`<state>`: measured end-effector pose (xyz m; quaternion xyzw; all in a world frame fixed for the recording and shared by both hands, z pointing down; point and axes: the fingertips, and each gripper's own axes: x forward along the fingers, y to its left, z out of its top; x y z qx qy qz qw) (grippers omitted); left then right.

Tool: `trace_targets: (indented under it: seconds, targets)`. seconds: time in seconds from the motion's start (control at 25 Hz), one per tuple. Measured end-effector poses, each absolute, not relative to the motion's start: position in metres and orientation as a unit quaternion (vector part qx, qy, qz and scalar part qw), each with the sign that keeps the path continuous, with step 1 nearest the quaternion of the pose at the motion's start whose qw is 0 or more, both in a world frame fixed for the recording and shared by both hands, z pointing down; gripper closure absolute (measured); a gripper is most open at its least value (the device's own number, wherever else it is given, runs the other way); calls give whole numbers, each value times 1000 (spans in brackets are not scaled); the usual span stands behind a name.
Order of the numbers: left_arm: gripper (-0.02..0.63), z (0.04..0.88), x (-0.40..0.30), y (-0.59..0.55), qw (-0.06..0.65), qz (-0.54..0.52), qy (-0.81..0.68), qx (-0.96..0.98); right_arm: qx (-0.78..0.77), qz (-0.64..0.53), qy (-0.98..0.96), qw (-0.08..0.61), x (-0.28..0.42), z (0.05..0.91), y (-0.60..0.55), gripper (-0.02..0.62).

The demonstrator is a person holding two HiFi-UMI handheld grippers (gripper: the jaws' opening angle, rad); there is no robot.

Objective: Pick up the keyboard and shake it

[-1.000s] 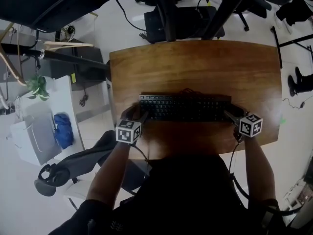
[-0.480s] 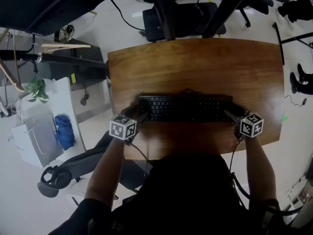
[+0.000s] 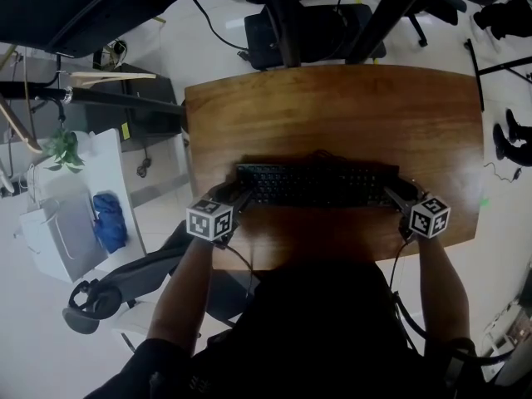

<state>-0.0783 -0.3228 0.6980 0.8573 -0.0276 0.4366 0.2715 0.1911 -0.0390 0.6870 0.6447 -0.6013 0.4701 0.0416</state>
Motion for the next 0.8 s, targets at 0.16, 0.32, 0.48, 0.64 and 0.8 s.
trace_targets:
  seconds: [0.16,0.32,0.48,0.64,0.8]
  targets:
    - [454,694,-81,-325,278,421,-42,863,639,466,-611,35,186,675,-34,452]
    - [460,683,-79,-333,270,406,-45,872,644,442,-623,36,183,656,-33,494]
    - [460,645,-62,-347,227,362,-41,903,676,382,-629,36,190,623,-38,495]
    - [460,589,-47,-369,173,301,-51,937,698,298,-650,46,199,569,-55,497]
    - [459,531,-40,-384,131,236,-64,961,726,208,-654,47,207,507,-70,496]
